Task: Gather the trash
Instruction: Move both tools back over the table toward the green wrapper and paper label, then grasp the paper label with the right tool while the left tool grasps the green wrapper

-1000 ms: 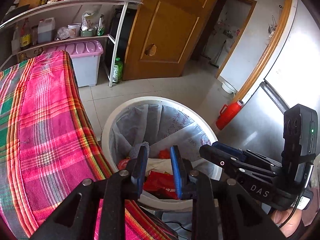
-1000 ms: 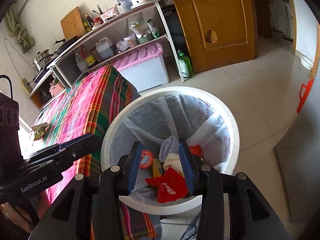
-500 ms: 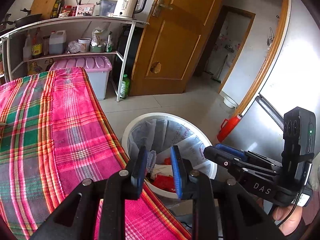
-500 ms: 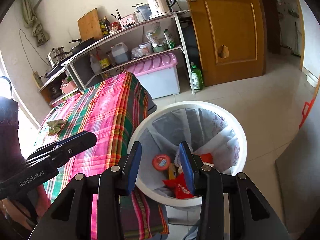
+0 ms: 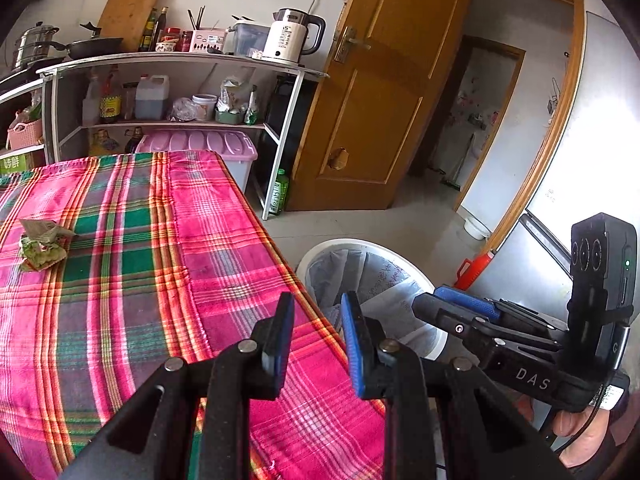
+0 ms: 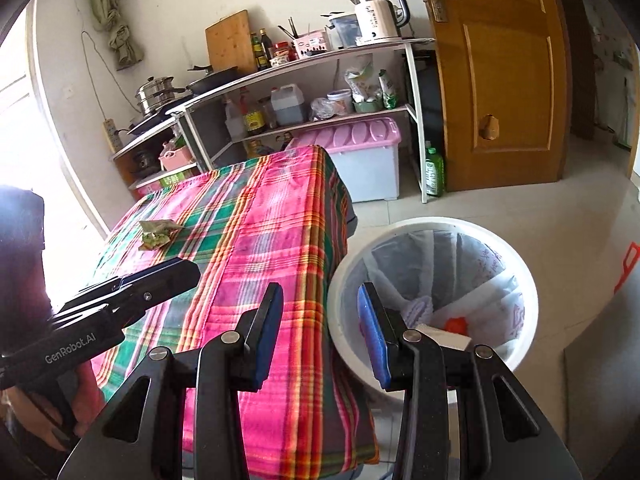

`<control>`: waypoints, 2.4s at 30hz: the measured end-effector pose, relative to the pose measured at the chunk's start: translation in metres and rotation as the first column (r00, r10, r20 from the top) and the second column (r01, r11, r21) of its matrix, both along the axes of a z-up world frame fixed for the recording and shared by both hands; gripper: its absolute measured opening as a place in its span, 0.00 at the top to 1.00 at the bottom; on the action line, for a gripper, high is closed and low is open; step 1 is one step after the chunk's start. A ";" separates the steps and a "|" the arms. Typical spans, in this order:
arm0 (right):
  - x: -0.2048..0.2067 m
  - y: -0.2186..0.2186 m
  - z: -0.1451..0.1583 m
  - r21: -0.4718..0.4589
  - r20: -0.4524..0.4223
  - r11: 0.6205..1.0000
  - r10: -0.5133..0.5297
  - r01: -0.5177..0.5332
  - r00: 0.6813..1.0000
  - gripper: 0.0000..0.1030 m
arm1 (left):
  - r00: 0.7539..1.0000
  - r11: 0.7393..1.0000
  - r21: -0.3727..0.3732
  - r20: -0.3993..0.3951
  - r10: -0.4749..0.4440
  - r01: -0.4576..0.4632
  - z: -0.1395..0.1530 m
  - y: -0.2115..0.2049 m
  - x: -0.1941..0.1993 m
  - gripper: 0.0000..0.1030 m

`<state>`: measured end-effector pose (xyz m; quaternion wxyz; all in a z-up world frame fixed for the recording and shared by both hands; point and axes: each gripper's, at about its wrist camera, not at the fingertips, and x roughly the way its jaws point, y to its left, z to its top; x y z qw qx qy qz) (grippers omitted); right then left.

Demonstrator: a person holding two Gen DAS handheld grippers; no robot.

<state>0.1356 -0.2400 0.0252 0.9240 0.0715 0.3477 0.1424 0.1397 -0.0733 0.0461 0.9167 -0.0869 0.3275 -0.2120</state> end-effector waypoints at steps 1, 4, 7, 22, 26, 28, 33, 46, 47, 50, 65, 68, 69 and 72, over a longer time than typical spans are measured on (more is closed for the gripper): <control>-0.001 0.004 0.000 0.000 0.002 1.000 0.011 -0.011 1.000 0.61 | 1.000 1.000 0.000 0.003 0.010 -0.010 0.000 0.004 -0.003 0.75; -0.002 0.018 0.001 -0.003 0.002 0.999 0.043 -0.043 0.999 0.61 | 0.999 0.999 -0.004 0.007 0.039 -0.039 0.000 0.019 -0.009 0.75; -0.002 0.030 0.000 -0.006 0.001 0.997 0.071 -0.071 0.997 0.61 | 0.998 0.998 -0.006 0.008 0.068 -0.068 -0.001 0.032 -0.013 0.75; 0.013 0.089 -0.001 0.000 -0.022 0.982 0.191 -0.191 0.981 0.61 | 0.974 0.974 -0.018 0.020 0.224 -0.224 -0.006 0.108 -0.025 0.74; 0.021 0.108 -0.001 0.002 -0.025 0.974 0.226 -0.226 0.974 0.61 | 0.962 0.962 -0.017 0.025 0.271 -0.271 -0.006 0.130 -0.022 0.73; 0.026 0.118 -0.002 0.004 -0.031 0.971 0.241 -0.241 0.970 0.61 | 0.955 0.955 -0.016 0.026 0.297 -0.296 -0.007 0.142 -0.022 0.72; 0.041 0.141 -0.004 0.014 -0.045 0.960 0.279 -0.278 0.959 0.61 | 0.936 0.936 -0.019 0.024 0.352 -0.351 -0.010 0.171 -0.019 0.71; 0.077 0.193 -0.010 0.024 -0.077 0.937 0.349 -0.348 0.934 0.61 | 0.904 0.904 -0.020 0.006 0.428 -0.428 -0.018 0.221 0.003 0.69; 0.082 0.197 -0.011 0.027 -0.082 0.937 0.349 -0.348 0.933 0.61 | 0.902 0.902 -0.019 0.004 0.431 -0.431 -0.019 0.224 0.005 0.69; 0.094 0.206 -0.013 0.041 -0.098 0.935 0.354 -0.352 0.930 0.61 | 0.897 0.897 -0.018 -0.002 0.441 -0.441 -0.021 0.232 0.012 0.69; 0.165 0.262 -0.035 0.117 -0.197 0.927 0.374 -0.357 0.906 0.67 | 0.887 0.886 -0.042 -0.010 0.462 -0.462 -0.025 0.264 0.024 0.69; 0.180 0.271 -0.044 0.145 -0.227 0.927 0.371 -0.345 0.900 0.67 | 0.887 0.885 -0.051 -0.013 0.462 -0.462 -0.027 0.268 0.027 0.69; 0.185 0.274 -0.047 0.157 -0.239 0.927 0.370 -0.340 0.898 0.67 | 0.887 0.885 -0.052 -0.015 0.462 -0.462 -0.027 0.269 0.028 0.69; 0.198 0.279 -0.056 0.209 -0.273 0.923 0.373 -0.324 0.886 0.67 | 0.889 0.887 -0.054 -0.019 0.458 -0.459 -0.029 0.272 0.029 0.69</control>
